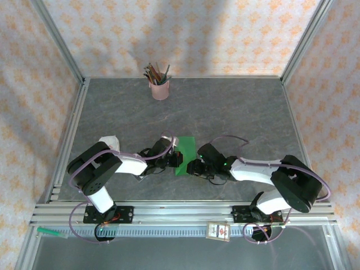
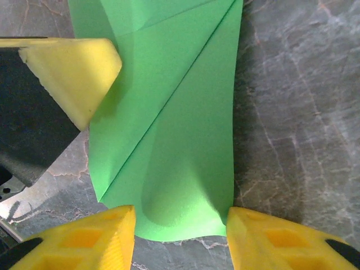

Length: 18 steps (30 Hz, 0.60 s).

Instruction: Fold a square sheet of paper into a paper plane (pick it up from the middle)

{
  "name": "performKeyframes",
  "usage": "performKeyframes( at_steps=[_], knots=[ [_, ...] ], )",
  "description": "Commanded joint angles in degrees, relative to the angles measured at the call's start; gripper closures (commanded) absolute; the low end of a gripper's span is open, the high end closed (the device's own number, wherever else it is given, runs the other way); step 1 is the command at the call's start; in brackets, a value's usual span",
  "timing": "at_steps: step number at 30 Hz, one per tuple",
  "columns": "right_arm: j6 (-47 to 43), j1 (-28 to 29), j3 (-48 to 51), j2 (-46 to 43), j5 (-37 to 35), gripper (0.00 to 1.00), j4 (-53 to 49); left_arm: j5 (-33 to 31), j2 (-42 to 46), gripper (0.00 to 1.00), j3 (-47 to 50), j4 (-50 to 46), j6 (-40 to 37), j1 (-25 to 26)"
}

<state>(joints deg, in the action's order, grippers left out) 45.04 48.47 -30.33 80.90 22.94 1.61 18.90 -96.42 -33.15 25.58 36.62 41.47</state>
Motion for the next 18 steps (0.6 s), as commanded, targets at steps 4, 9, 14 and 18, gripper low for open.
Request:
performKeyframes(
  at_steps=[4, 9, 14, 18],
  knots=[
    [-2.53, 0.09, -1.12, 2.77, -1.77, 0.52, 5.6, 0.17, -1.67, 1.0, 0.99, -3.49, -0.12, -0.36],
    [-4.57, -0.85, -1.25, 1.88, -2.02, 0.52, 7.02, -0.39, -0.97, 1.0, 0.9, -4.57, -0.55, -0.36],
    [-5.86, -2.23, -0.49, 0.84, -0.88, 0.52, 9.28, -0.59, -0.79, 1.0, 0.72, -5.24, -0.75, -0.35],
    [-6.52, -3.04, -0.23, 0.83, -0.37, 0.52, 9.57, -0.78, -0.68, 1.0, 0.72, -5.57, -0.87, -0.43]
  ],
)
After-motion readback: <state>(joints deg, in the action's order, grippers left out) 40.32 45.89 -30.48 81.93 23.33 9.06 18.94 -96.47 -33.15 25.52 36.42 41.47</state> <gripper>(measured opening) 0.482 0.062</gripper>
